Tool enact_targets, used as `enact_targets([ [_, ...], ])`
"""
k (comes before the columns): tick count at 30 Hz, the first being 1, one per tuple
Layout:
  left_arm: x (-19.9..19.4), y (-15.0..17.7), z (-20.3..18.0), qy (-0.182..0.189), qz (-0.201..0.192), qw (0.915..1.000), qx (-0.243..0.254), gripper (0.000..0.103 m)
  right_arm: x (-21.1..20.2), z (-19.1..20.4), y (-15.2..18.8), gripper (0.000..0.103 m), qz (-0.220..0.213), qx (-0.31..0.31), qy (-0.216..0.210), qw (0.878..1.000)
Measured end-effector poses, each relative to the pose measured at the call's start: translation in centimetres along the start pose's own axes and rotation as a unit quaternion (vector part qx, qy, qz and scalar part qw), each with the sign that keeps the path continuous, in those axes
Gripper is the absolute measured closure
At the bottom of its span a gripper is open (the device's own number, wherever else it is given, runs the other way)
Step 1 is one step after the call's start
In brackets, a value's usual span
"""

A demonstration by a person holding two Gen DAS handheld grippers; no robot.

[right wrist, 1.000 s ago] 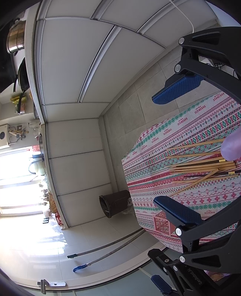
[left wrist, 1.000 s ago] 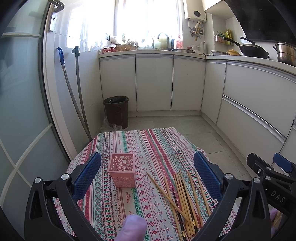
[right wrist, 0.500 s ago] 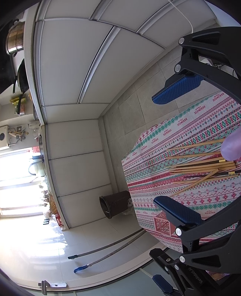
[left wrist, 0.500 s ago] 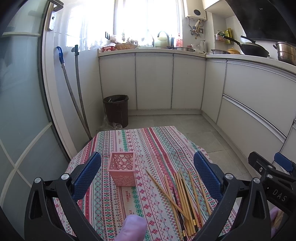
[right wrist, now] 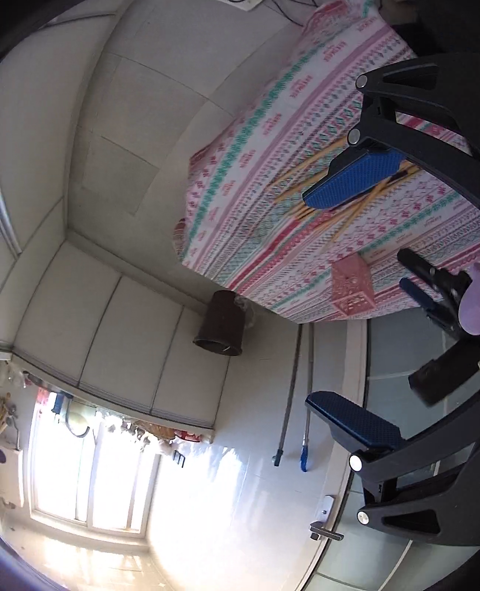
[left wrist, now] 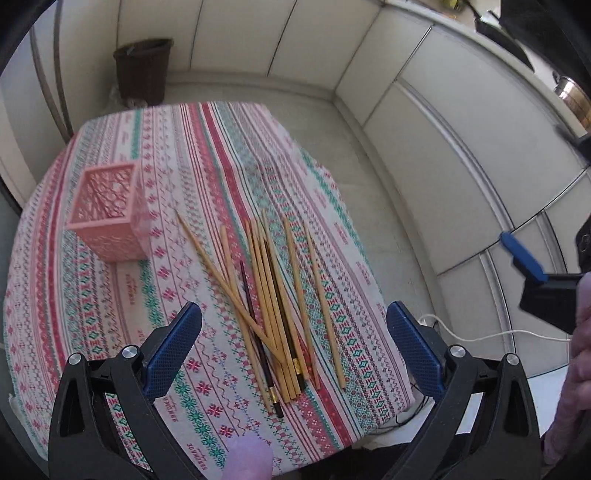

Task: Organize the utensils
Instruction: 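Grasp a wooden chopstick from the pile with the left tool while the right tool grasps another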

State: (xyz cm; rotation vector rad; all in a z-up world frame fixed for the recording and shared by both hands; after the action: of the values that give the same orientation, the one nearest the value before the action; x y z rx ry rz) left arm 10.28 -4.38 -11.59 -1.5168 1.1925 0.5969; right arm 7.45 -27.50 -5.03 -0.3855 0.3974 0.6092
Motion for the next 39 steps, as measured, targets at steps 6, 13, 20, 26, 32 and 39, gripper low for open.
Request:
enact_targets([
  [6,7.1,-0.3,2.0,-0.056,0.080,0.9947,-0.031,0.009,2.4,-3.4,-1.3,0.006,-0.033,-0.055,0.108,0.992],
  [13,6.5,-6.0,1.8,-0.064,0.048,0.9948,-0.063,0.050,5.8,-7.3,-2.7,0.007,0.061,0.011,0.085,0.994],
  [20,8.8,-8.8,4.3,-0.152,0.098,0.9789,-0.095,0.077,7.4,-7.1,-3.0,0.007,0.111,0.046,0.033,0.992],
  [26,11.8,-9.1,6.0,-0.200,0.116,0.9672,-0.106,0.079,7.2,-7.5,-3.2,0.007,0.121,0.058,0.031,0.990],
  [32,14.2,-8.5,7.7,-0.220,0.129,0.9575,-0.134,0.079,6.7,-7.6,-3.8,0.007,0.114,0.046,0.041,0.992],
  [39,15.1,-8.9,6.9,-0.215,0.116,0.9666,-0.076,0.096,8.2,-8.0,-3.7,0.007,0.126,0.014,0.085,0.988],
])
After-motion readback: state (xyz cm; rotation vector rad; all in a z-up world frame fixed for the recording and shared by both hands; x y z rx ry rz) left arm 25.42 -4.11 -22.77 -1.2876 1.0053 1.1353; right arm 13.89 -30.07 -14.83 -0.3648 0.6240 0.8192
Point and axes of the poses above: each gripper's, at about its wrist camera, not at the fingertips, and x roughly the way its jaws point, z to its left, y to its underside, the point moved 3 cm from there along x, roughly the way its jaws point, and after that the axes turned 1 degree about x, right-handed, at the moved point
